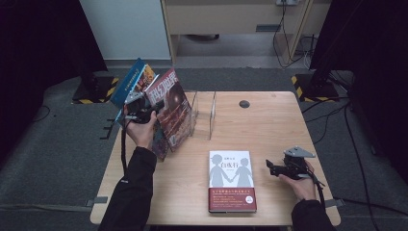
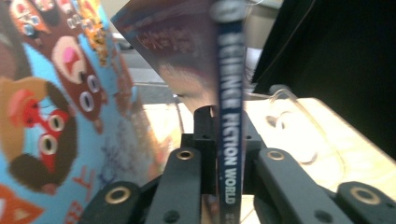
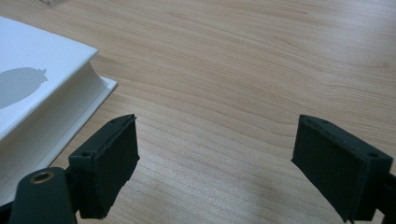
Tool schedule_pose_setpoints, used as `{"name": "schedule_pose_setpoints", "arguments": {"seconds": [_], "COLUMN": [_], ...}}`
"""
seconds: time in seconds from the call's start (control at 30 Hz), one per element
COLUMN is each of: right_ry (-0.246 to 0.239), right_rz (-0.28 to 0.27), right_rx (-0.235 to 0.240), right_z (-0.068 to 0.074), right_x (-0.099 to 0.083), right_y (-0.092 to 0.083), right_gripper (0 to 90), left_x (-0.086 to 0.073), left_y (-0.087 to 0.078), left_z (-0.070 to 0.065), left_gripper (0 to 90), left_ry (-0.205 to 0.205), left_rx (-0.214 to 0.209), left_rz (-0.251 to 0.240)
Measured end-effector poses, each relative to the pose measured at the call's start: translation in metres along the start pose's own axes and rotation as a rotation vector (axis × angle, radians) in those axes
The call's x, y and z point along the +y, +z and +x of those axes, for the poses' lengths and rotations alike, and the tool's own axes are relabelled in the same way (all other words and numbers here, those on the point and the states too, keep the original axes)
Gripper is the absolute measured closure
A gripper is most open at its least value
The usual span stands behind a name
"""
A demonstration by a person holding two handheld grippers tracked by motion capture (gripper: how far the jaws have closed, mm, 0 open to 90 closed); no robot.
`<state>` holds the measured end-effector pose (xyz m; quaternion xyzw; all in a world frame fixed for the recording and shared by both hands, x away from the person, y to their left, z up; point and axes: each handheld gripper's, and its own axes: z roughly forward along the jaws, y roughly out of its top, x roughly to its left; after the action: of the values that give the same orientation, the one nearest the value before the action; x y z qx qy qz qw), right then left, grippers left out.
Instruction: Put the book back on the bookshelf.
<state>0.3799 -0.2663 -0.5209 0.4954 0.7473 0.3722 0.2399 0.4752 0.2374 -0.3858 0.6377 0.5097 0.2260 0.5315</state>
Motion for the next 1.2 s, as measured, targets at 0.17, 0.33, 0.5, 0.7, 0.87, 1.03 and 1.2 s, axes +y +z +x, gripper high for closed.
{"name": "schedule_pose_setpoints", "arguments": {"seconds": [0.17, 0.33, 0.5, 0.7, 0.87, 1.03, 1.2], "right_ry": [-0.001, 0.003, 0.007, 0.006, 0.005, -0.006, -0.006], "right_rz": [-0.003, -0.002, 0.001, 0.003, 0.0, -0.003, -0.001], "right_rx": [-0.001, 0.0, -0.002, -0.001, 0.0, 0.001, 0.0], "right_z": [0.0, -0.001, -0.001, -0.002, -0.002, -0.002, -0.002], "right_x": [0.0, 0.0, 0.0, 0.0, 0.0, 0.0, 0.0], "right_y": [0.0, 0.0, 0.0, 0.0, 0.0, 0.0, 0.0], "right_gripper": [14.1, 14.1, 14.1, 14.1, 14.3, 14.3, 14.3], "left_x": [0.0, 0.0, 0.008, 0.007, 0.001, -0.006, -0.018], "left_y": [0.001, 0.006, 0.009, 0.021, 0.023, 0.025, 0.024], "left_z": [-0.005, -0.006, -0.005, -0.005, -0.003, -0.001, 0.004], "left_gripper": [83.5, 83.5, 83.5, 83.4, 83.4, 83.3, 83.1], "left_ry": [0.019, 0.022, -0.004, -0.019, -0.024, -0.014, -0.038], "left_rx": [0.013, 0.015, 0.004, 0.019, 0.018, 0.031, 0.029], "left_rz": [-0.043, -0.098, -0.147, -0.202, -0.222, -0.195, -0.207]}}
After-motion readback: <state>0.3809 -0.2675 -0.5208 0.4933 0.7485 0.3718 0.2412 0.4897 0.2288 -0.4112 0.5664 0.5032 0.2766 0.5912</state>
